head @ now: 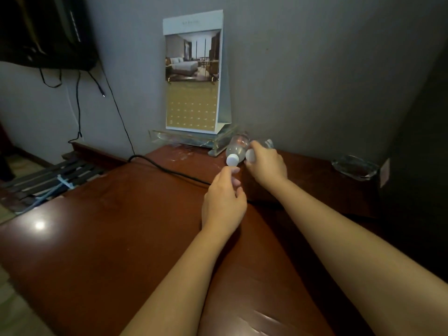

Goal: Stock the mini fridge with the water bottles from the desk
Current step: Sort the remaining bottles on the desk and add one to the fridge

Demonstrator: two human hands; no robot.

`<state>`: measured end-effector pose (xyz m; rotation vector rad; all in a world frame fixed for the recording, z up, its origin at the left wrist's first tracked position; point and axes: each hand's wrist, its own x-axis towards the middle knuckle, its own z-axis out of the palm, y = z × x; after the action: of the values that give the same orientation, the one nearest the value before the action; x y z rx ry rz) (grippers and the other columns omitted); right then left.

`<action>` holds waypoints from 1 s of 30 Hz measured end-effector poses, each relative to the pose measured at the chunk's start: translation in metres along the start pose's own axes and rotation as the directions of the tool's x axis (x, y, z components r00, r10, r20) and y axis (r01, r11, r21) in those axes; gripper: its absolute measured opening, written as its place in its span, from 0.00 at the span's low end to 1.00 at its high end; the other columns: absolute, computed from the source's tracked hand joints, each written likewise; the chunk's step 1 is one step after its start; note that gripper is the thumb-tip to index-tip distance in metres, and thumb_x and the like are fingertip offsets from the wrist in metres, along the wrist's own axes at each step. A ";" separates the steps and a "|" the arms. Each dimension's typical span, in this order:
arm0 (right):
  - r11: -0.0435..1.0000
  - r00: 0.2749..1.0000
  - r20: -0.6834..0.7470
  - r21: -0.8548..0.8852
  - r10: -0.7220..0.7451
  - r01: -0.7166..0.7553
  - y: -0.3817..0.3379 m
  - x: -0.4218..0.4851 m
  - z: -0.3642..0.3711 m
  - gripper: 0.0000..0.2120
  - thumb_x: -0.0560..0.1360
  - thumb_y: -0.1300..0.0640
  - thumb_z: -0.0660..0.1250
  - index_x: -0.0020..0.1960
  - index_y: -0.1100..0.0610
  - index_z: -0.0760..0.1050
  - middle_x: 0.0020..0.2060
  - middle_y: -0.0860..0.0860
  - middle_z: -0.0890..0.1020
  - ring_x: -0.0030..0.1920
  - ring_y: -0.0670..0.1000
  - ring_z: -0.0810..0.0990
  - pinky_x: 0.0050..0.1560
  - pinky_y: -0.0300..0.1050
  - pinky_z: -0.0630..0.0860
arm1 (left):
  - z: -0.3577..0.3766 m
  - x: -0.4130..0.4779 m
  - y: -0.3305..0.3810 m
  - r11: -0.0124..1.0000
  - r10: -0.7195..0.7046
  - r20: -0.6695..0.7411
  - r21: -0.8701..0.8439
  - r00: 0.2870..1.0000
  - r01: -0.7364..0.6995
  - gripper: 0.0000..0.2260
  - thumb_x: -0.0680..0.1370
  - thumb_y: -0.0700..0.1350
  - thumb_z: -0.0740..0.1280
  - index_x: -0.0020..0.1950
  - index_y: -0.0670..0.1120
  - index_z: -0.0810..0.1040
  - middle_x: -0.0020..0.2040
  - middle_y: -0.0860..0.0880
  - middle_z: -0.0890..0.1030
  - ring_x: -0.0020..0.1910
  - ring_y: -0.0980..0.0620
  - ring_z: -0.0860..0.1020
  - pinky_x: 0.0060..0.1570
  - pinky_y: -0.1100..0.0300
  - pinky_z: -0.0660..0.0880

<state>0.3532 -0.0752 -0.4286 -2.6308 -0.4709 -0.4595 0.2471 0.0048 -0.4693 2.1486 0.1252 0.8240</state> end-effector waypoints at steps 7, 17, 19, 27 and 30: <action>0.980 0.936 -0.333 0.192 0.112 -0.049 -0.043 -0.017 -0.084 0.25 0.69 0.36 0.67 0.47 0.59 0.79 0.44 0.58 0.83 0.47 0.59 0.81 0.41 0.47 0.74 | 0.004 -0.003 0.009 0.974 0.000 0.181 -0.225 0.983 0.042 0.31 0.68 0.50 0.74 0.68 0.50 0.65 0.56 0.52 0.71 0.55 0.52 0.74 0.51 0.54 0.74; 1.000 0.974 -0.226 0.012 -0.016 0.019 -0.053 -0.075 -0.118 0.24 0.69 0.34 0.65 0.44 0.56 0.74 0.42 0.55 0.80 0.45 0.59 0.79 0.37 0.45 0.69 | -0.015 -0.027 0.023 0.677 0.004 0.666 -0.551 0.746 0.488 0.27 0.60 0.34 0.74 0.57 0.48 0.75 0.51 0.45 0.81 0.52 0.46 0.80 0.57 0.48 0.75; 0.999 0.976 -0.219 0.043 -0.017 0.027 -0.045 -0.083 -0.116 0.22 0.71 0.37 0.64 0.49 0.56 0.73 0.46 0.56 0.81 0.48 0.61 0.79 0.40 0.47 0.73 | -0.014 -0.030 0.025 0.682 -0.003 0.708 -0.515 0.707 0.519 0.26 0.62 0.32 0.72 0.57 0.48 0.75 0.51 0.46 0.82 0.53 0.47 0.80 0.58 0.49 0.74; 0.980 0.984 -0.178 0.201 0.030 0.006 -0.038 -0.139 -0.134 0.16 0.73 0.42 0.64 0.43 0.53 0.64 0.47 0.59 0.80 0.49 0.64 0.77 0.37 0.47 0.66 | -0.031 -0.056 0.050 0.803 -0.035 0.755 -0.369 0.655 0.469 0.19 0.60 0.34 0.74 0.49 0.48 0.80 0.46 0.48 0.85 0.48 0.48 0.82 0.59 0.46 0.73; 0.972 0.991 -0.131 0.236 0.033 -0.001 -0.040 -0.162 -0.143 0.20 0.72 0.39 0.65 0.44 0.55 0.64 0.47 0.59 0.80 0.49 0.64 0.78 0.39 0.49 0.71 | -0.046 -0.081 0.065 0.818 -0.041 0.758 -0.348 0.651 0.457 0.19 0.61 0.35 0.75 0.49 0.49 0.81 0.48 0.46 0.84 0.51 0.46 0.81 0.62 0.44 0.73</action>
<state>0.1591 -0.1477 -0.3546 -2.3565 -0.4309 -0.5365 0.1441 -0.0366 -0.4429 1.7153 -0.1845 -0.2177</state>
